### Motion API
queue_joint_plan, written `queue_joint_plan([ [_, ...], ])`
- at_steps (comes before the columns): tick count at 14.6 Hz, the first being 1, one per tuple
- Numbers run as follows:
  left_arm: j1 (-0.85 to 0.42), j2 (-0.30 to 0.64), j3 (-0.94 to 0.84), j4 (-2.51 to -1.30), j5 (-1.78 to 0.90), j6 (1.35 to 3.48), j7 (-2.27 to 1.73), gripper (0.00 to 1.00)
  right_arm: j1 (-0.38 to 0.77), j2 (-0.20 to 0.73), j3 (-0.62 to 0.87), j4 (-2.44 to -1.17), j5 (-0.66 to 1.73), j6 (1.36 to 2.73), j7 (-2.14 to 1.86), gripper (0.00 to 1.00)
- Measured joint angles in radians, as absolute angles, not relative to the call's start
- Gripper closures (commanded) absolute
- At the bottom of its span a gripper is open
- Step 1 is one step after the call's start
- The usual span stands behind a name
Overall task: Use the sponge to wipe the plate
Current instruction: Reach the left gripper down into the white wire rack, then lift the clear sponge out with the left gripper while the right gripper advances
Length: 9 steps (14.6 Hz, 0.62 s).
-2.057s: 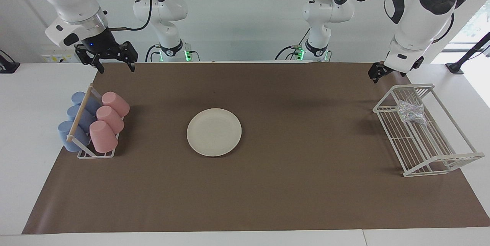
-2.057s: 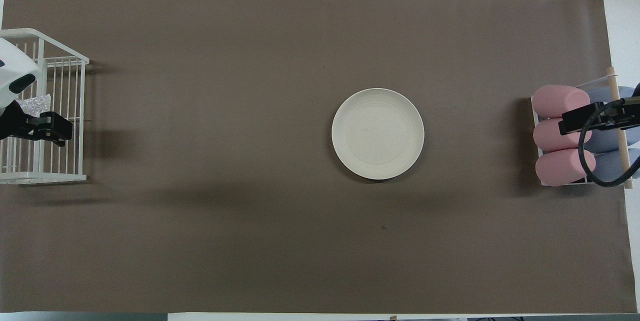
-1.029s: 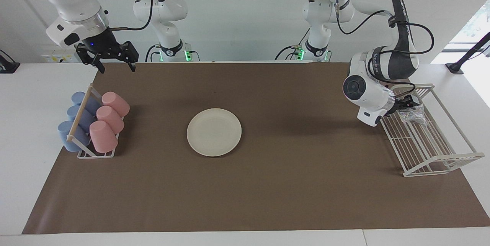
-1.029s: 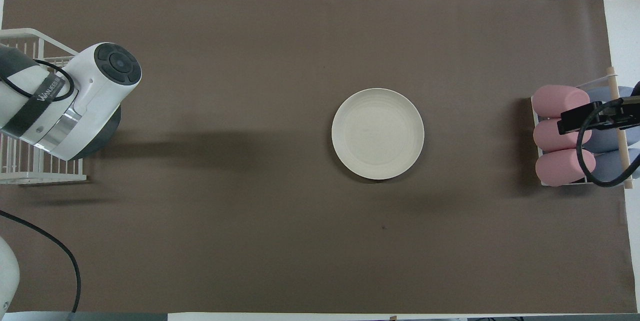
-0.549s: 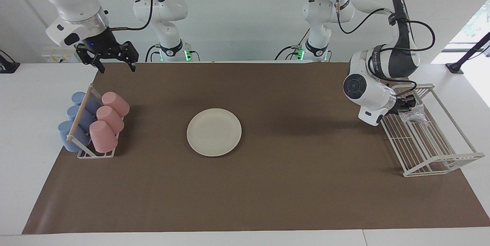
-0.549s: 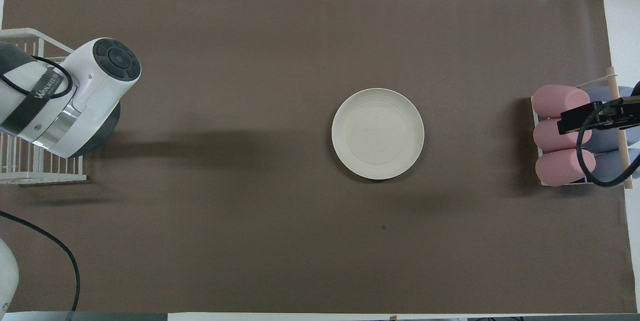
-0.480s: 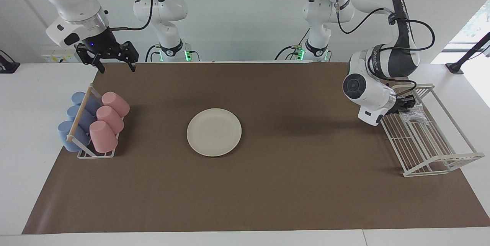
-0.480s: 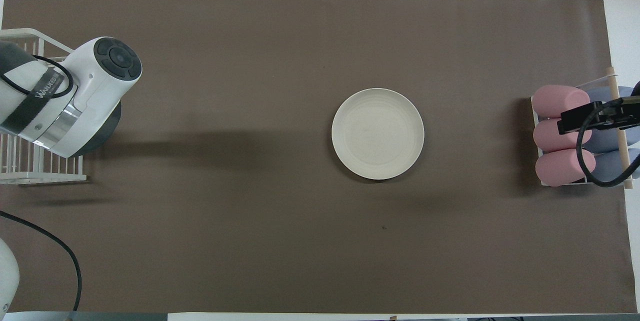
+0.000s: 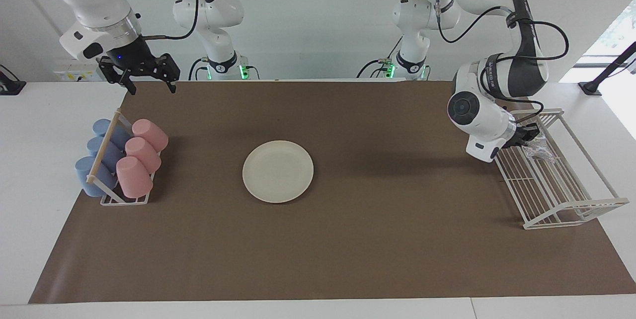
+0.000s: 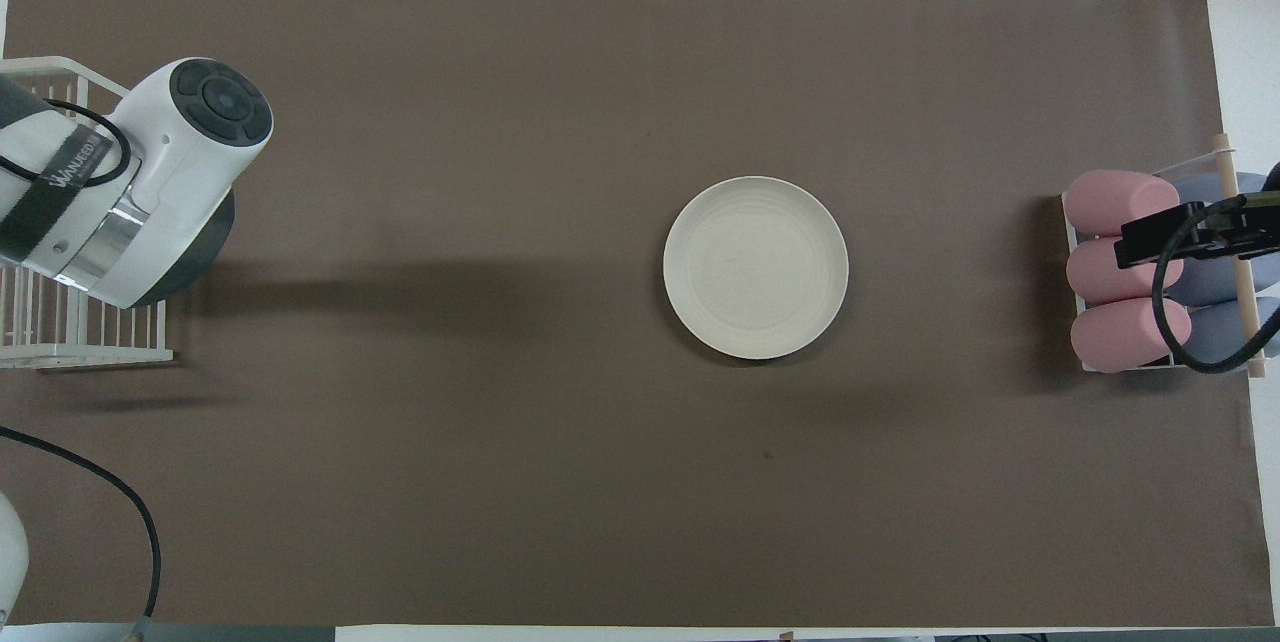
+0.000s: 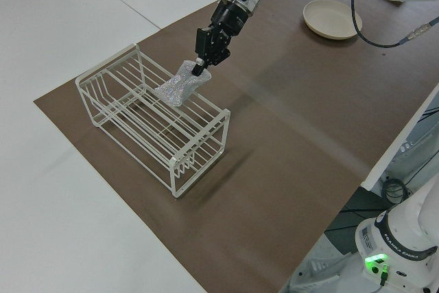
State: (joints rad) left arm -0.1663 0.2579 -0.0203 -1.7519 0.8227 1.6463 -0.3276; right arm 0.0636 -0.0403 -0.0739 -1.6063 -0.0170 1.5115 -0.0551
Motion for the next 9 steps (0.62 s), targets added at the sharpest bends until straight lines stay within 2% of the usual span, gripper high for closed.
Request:
queue_joint_plan([
  [6,-0.165,0.228,-0.015,-1.467,0.426,1.363,-0.279,1.00,0.064,-0.040,-0.074,-1.606,-0.017,1.511,-0.048,0.00],
  [9,-0.111,0.179,-0.001,-1.391,0.111,1.288,-0.281,1.00,0.064,-0.040,-0.073,-1.606,-0.017,1.511,-0.001,0.00],
])
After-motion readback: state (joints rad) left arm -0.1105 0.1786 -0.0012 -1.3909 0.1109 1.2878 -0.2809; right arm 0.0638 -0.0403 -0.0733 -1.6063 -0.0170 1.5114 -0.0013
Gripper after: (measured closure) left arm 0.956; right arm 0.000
